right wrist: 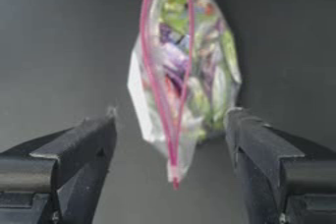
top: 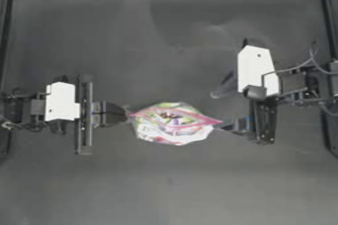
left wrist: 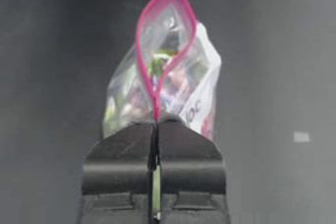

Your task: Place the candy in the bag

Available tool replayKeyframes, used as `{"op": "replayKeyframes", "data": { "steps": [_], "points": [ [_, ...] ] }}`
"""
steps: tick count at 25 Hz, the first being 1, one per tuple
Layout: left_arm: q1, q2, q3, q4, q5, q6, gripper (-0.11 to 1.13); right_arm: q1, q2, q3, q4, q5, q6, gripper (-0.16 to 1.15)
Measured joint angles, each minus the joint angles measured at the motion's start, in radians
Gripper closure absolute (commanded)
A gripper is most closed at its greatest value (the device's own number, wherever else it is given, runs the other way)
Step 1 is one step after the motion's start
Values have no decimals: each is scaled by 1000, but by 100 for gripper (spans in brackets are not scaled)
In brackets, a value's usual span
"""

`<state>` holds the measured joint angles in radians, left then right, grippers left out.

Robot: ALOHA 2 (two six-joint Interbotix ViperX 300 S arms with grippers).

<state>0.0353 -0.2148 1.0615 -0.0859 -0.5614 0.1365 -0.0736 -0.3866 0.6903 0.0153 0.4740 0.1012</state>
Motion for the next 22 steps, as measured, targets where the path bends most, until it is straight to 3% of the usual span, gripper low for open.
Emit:
{"op": "replayKeyframes", "data": {
  "steps": [5, 7, 10, 17, 19, 22],
  "points": [
    [0, 0, 2, 0, 2, -2, 97, 2, -5, 5, -2, -9, 2, 4],
    [0, 0, 2, 0, 2, 0, 91, 0, -5, 5, -3, -9, 2, 4],
    [0, 11, 0, 0, 2, 2, 70, 0, -5, 5, -2, -11, 2, 4],
    [-3, 32, -21, 0, 2, 2, 7, 0, -6, 6, -3, -23, 2, 4],
    [-3, 38, -26, 0, 2, 2, -3, 0, -5, 9, -3, -25, 2, 4],
    [-3, 41, -31, 0, 2, 0, 0, 0, -5, 15, -3, -34, 2, 4]
  ]
}}
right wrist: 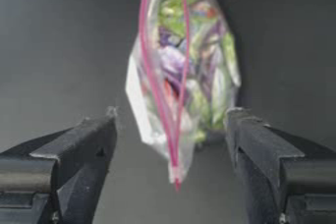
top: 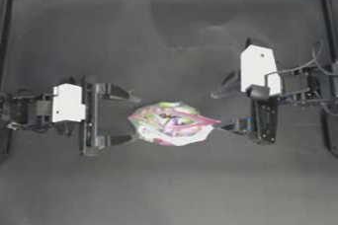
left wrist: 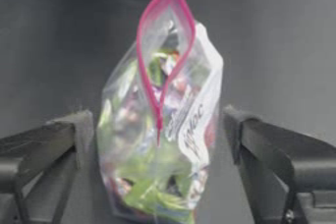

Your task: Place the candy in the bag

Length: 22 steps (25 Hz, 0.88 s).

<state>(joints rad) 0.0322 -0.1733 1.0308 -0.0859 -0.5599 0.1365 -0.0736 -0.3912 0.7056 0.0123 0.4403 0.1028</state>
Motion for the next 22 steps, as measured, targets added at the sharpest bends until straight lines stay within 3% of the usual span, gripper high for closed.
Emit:
{"op": "replayKeyframes", "data": {
  "steps": [11, 15, 22],
  "points": [
    [2, -15, -12, 0, 75, 0, 1, 0, -2, 32, -9, -57, -8, 4],
    [3, -64, -15, 0, 126, 0, 1, 0, -29, 67, -41, -118, -8, 4],
    [14, -178, -15, -2, 215, 0, 2, 0, -109, 141, -44, -216, -2, 4]
  ]
}}
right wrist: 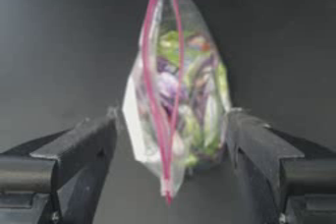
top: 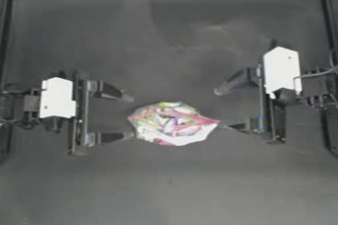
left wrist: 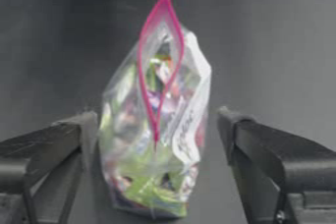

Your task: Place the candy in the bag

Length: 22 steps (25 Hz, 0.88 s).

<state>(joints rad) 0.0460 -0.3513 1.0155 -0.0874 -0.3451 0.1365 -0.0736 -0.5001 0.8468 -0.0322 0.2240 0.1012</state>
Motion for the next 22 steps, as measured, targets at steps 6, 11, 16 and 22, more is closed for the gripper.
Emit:
{"op": "replayKeyframes", "data": {
  "steps": [6, 11, 16, 22],
  "points": [
    [11, -89, 5, 0, 31, 0, 2, -5, -69, 64, -2, -101, -2, 4],
    [17, -163, 9, 0, 67, 0, 2, -17, -124, 114, 0, -184, 0, 4],
    [21, -221, 17, 2, 87, 2, 3, -26, -153, 126, 0, -206, -2, 4],
    [23, -273, 35, 2, 87, 2, 3, -32, -158, 127, -18, -218, -5, 4]
  ]
}}
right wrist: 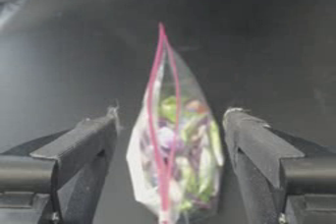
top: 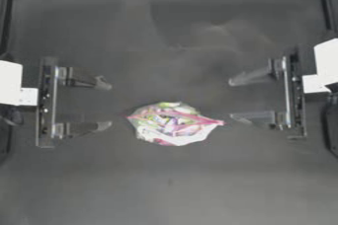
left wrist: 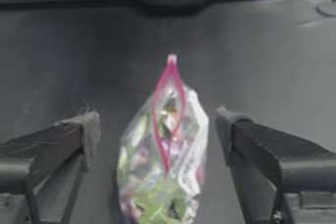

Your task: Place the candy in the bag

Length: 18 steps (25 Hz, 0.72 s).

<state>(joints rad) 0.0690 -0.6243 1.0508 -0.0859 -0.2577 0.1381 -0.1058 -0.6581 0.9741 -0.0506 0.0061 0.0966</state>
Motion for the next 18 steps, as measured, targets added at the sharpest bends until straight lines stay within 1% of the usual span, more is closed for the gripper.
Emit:
{"op": "replayKeyframes", "data": {
  "steps": [3, 12, 18],
  "points": [
    [0, -20, 5, 0, 0, 0, 3, 0, 0, 0, -9, -3, 0, 4],
    [0, -37, 8, 0, -2, 0, 3, -2, -8, 17, -11, -9, 0, 4],
    [0, -64, 18, 3, 0, 2, 3, -2, -60, 40, -9, -28, 0, 4]
  ]
}}
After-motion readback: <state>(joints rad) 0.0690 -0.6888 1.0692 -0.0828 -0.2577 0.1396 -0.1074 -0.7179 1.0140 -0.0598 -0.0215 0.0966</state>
